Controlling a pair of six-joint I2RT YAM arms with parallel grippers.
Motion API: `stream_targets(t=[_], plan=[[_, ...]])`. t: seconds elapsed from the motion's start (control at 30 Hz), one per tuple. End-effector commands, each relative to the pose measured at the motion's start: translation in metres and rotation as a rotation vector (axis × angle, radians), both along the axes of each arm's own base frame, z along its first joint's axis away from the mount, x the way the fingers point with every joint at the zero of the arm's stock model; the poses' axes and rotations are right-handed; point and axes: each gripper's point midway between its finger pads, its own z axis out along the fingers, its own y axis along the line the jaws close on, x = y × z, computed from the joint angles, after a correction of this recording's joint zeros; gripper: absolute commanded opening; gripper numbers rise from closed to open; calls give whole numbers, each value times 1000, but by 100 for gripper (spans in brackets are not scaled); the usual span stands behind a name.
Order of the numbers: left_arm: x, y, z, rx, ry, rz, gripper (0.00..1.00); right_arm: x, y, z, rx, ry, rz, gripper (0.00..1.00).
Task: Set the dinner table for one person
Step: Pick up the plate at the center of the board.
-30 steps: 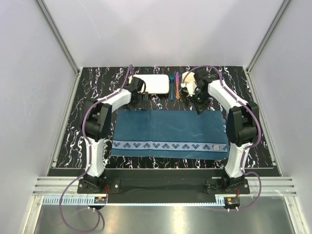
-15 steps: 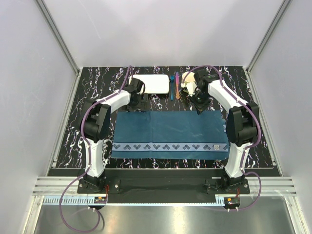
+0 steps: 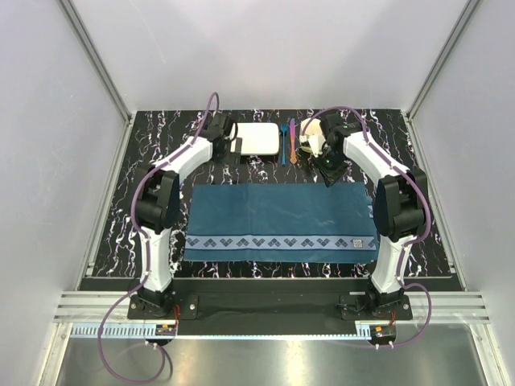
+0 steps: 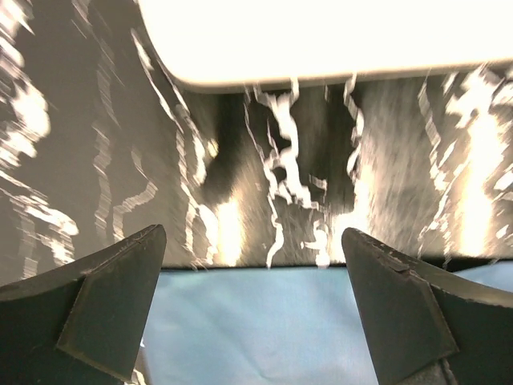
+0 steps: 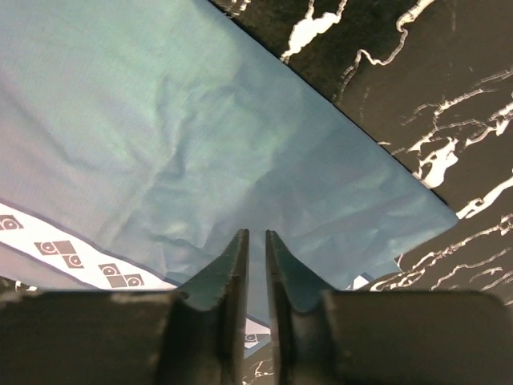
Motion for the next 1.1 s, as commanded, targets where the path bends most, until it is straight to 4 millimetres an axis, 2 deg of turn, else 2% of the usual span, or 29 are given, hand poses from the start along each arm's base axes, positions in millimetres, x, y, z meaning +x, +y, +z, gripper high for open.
stream_targets(t=[0.0,0.03,0.07,0.1,0.13,0.17,0.2,0.3,0.37,0.47,0.5,0.53,0.57,0.6,0.63,0.67,0.7,0.87,0.9,1.07], plan=[[31,5,75,30,-191,-28,99,22,-2,40,-6,-151,-30,24],[36,3,97,25,-237,-43,99,23,-4,44,-11,-163,-35,29],[38,4,107,46,-259,-83,99,24,-6,46,-22,-176,-35,33],[40,3,116,57,-279,-110,99,25,-11,52,-45,-196,-41,43],[42,3,132,68,-312,-147,99,25,-14,54,-57,-205,-38,45],[41,-3,137,96,-316,-270,99,27,-19,56,-89,-222,-25,46],[39,-6,148,107,-340,-335,99,25,-23,60,-104,-236,-16,53],[33,-23,151,161,-355,-607,99,28,-30,74,-141,-286,35,59],[31,-31,151,241,-373,-790,99,36,-31,86,-154,-325,42,59],[30,-48,135,400,-362,-1010,99,50,-32,111,-168,-389,30,61],[25,-57,121,435,-340,-1085,99,56,-31,121,-164,-417,26,67],[23,-62,114,470,-333,-1145,99,58,-31,127,-163,-430,23,75],[31,-62,115,563,-362,-1187,99,56,-32,129,-165,-424,28,84],[28,-68,100,595,-355,-1226,99,58,-30,137,-157,-438,27,86],[33,-72,98,624,-374,-1251,99,57,-31,140,-156,-437,27,88],[35,-73,94,667,-373,-1293,99,54,-31,141,-159,-431,28,94],[37,-77,82,673,-358,-1306,99,56,-32,149,-155,-442,24,98],[49,-78,58,682,-324,-1309,99,48,-32,163,-147,-445,25,100],[50,-78,49,684,-311,-1319,99,47,-33,168,-150,-453,23,97],[62,-76,33,719,-295,-1317,99,45,-41,176,-189,-474,26,92]])
